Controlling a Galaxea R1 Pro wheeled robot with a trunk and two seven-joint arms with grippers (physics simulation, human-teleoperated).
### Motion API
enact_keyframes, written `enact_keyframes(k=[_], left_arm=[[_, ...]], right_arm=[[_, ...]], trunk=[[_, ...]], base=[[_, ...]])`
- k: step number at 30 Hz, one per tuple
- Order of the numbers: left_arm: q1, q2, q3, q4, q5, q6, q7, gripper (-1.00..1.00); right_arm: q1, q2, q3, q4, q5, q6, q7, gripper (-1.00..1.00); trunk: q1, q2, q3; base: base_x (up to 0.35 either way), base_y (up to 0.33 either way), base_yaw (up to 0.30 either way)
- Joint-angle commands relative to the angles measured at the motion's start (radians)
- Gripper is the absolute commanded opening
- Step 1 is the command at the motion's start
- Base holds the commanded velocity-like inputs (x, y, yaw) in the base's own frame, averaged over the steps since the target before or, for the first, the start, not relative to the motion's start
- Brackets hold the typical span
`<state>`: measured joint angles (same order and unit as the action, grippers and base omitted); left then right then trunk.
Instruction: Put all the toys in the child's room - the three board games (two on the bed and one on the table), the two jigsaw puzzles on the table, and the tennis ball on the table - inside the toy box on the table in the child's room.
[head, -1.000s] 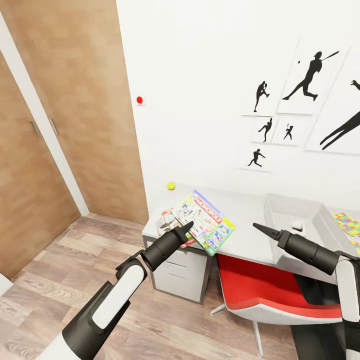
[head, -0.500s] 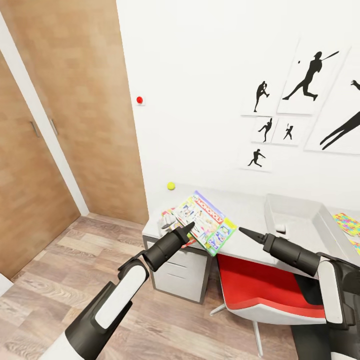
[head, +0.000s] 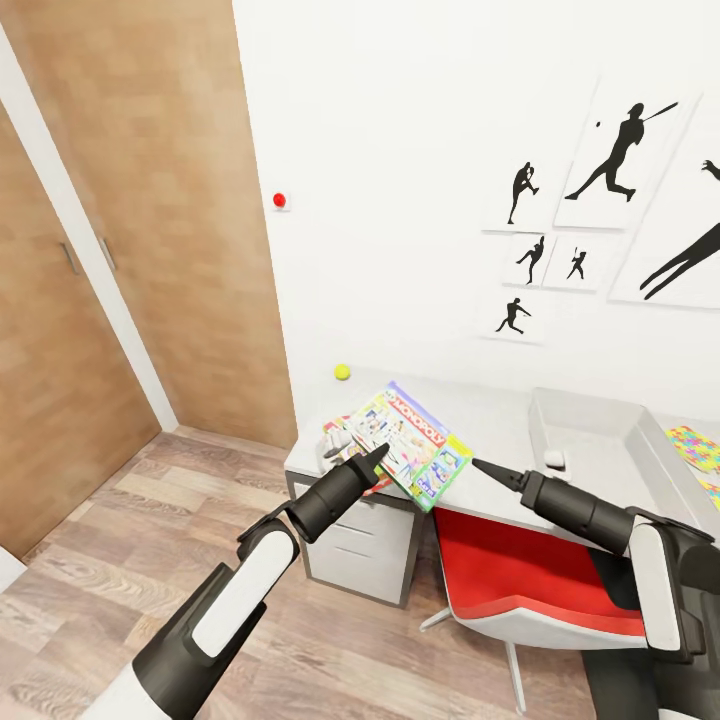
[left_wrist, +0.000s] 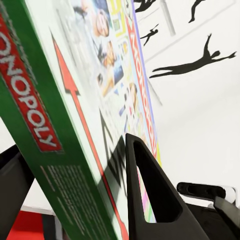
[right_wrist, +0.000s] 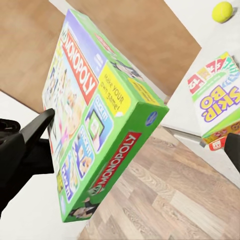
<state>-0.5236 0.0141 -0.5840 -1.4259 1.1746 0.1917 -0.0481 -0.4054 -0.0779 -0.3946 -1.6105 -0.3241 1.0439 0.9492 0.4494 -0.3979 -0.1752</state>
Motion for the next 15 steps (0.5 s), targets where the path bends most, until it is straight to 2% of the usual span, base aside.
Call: enact_keyframes(k=[1,5,13,15], left_arm=[[-0.001,-0.001,-0.001,0.000,0.010,-0.001,-0.001,-1.00],[-0.001,-0.005,-0.001,0.001,0.018,-0.008,-0.001,-1.00],[-0.001,-0.008,-0.003,0.002,0.093,-0.017,-0.003,-1.00],[-0.001,-0.009,-0.003,0.002,0.099,-0.018,-0.004,-1.00]], right_arm=[[0.000,0.000,-0.001,0.000,0.004,0.003,0.006,1.00],[0.002,0.000,0.000,0.000,0.003,0.003,0.006,1.00],[0.008,0.001,0.002,0.000,0.002,0.003,0.006,1.00],[0.009,0.002,0.003,0.000,0.002,0.003,0.006,1.00]], trunk=[[0.001,-0.002,-0.002],[0.001,-0.002,-0.002],[0.001,-0.002,-0.002],[0.001,-0.002,-0.002]], base=[[0.000,0.000,0.000],[0.000,0.000,0.000],[0.000,0.000,0.000],[0.000,0.000,0.000]])
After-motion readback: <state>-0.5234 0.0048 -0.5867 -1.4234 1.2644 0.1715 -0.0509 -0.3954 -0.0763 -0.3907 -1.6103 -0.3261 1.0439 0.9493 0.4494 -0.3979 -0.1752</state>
